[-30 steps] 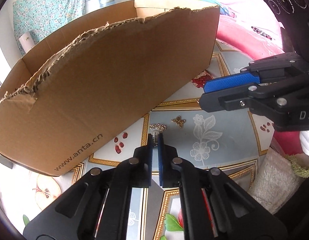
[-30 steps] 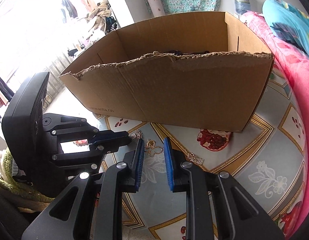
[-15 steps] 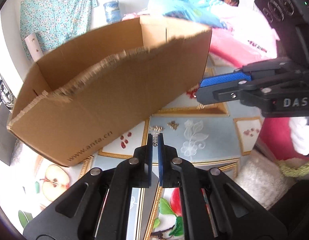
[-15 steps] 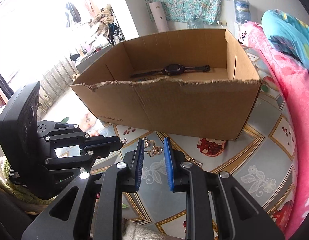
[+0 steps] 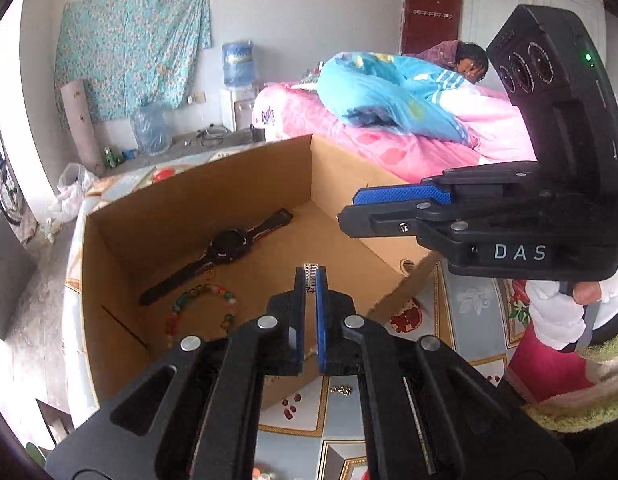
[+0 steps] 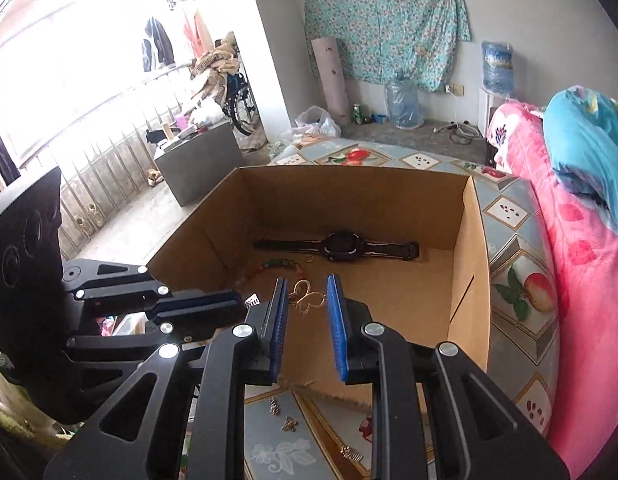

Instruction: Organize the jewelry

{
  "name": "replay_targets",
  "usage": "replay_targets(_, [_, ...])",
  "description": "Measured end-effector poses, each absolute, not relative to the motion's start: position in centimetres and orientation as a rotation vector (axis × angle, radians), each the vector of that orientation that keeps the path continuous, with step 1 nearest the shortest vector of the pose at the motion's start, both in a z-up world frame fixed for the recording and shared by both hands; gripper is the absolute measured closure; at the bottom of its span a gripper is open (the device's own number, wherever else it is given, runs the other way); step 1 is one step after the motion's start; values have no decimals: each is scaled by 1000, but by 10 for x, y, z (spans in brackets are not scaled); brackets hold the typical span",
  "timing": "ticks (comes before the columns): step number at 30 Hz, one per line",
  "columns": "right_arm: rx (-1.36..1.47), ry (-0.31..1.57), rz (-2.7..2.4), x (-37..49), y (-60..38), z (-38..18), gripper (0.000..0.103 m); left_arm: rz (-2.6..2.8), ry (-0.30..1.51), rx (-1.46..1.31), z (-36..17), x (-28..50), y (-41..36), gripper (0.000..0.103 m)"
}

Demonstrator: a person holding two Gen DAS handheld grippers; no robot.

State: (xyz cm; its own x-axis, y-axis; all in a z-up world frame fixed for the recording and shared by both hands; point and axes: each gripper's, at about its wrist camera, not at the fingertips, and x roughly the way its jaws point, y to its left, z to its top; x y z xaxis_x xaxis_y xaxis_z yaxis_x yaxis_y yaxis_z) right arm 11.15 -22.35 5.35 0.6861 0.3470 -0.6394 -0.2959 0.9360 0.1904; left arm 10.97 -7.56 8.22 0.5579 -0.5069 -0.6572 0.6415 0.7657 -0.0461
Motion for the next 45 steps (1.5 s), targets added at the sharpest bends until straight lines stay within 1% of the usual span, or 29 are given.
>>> replay_targets(4, [113, 803, 336, 148, -229, 40, 83, -652, 783, 168, 65, 141, -78, 99])
replay_targets(6, [118, 825, 325, 157, -230, 35, 82, -639, 792, 150, 61, 148, -80, 98])
replay_targets(7, [124, 827, 319, 161, -232, 34, 82, -640, 797, 146, 59, 151, -81, 94])
replay_targets(8, [133, 827, 318, 162, -234, 34, 82, -634, 798, 142, 58, 153, -82, 88])
replay_targets(10, [159, 816, 319, 162, -237, 36, 82, -630, 792, 127, 57, 154, -80, 84])
replay_targets(11, [175, 806, 324, 161, -241, 38, 82, -632, 789, 118, 57, 154, -78, 83])
replay_targets(19, [270, 725, 351, 139, -265, 58, 81, -617, 733, 42, 73, 141, -51, 77])
replay_targets(25, [305, 643, 373, 97, -281, 75, 81, -646, 655, 42, 91, 102, -29, 77])
replay_targets(28, [291, 622, 394, 66, -283, 75, 81, -682, 623, 73, 93, 75, -20, 74])
replay_targets(29, [282, 625, 394, 56, -284, 71, 81, -696, 623, 79, 92, 67, -18, 70])
replay_targets(31, [270, 635, 383, 38, -284, 61, 81, -725, 642, 89, 86, 53, -15, 69])
replay_targets(35, [323, 722, 340, 16, -288, 22, 81, -763, 728, 101, 62, 37, -22, 68])
replay_targets(40, [425, 872, 303, 15, -284, -39, 81, -715, 802, 167, 18, 37, -44, 68])
replay_targets(42, [422, 904, 304, 18, -278, -52, 81, -674, 822, 242, 1, 42, -57, 68])
replay_targets(45, [424, 913, 332, 21, -269, -57, 81, -644, 821, 302, -13, 50, -69, 69])
